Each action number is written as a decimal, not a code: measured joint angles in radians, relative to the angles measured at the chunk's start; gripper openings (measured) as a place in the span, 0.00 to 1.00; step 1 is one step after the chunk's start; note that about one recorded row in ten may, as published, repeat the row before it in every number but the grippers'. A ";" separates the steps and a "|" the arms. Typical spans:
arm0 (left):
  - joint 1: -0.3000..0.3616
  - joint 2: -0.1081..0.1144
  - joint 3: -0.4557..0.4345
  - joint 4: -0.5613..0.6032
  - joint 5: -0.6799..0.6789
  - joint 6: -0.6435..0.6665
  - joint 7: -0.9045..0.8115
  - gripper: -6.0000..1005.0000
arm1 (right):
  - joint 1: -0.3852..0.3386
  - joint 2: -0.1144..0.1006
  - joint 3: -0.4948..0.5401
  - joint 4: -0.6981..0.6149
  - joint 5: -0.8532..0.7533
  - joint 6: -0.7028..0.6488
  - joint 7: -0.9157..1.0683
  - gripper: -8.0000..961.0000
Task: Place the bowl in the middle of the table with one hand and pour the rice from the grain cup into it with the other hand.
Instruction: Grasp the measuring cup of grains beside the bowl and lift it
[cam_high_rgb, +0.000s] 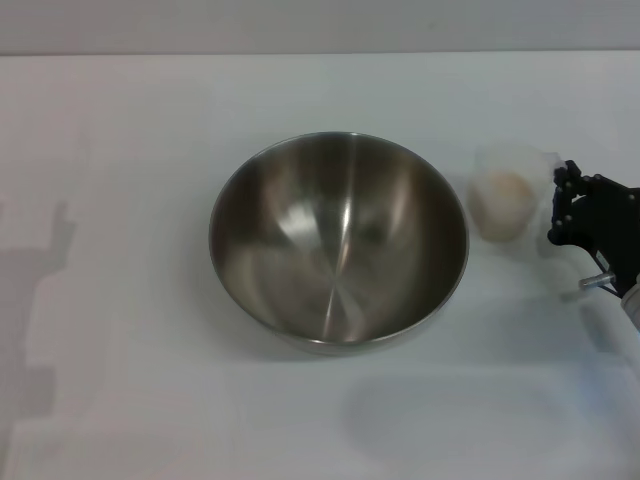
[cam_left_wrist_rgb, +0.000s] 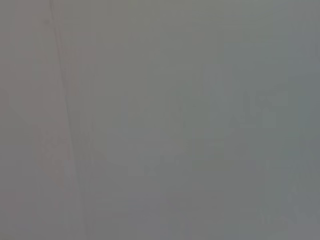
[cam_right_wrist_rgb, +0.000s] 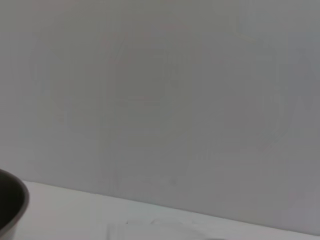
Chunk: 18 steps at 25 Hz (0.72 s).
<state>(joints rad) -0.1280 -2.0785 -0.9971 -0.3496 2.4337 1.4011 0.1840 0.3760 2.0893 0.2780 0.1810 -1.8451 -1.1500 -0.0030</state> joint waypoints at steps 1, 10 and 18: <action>0.000 0.000 0.000 0.000 0.000 0.000 0.000 0.80 | -0.001 0.000 0.006 0.000 0.000 -0.001 0.000 0.17; 0.001 0.000 0.012 0.000 -0.001 -0.001 0.000 0.80 | -0.011 -0.001 0.026 -0.002 0.001 -0.013 0.000 0.02; 0.002 0.000 0.014 0.001 -0.002 -0.001 0.000 0.80 | -0.043 -0.002 0.028 -0.002 0.001 -0.130 -0.001 0.02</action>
<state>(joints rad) -0.1255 -2.0785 -0.9833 -0.3489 2.4313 1.4004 0.1840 0.3332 2.0875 0.3057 0.1788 -1.8437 -1.2802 -0.0042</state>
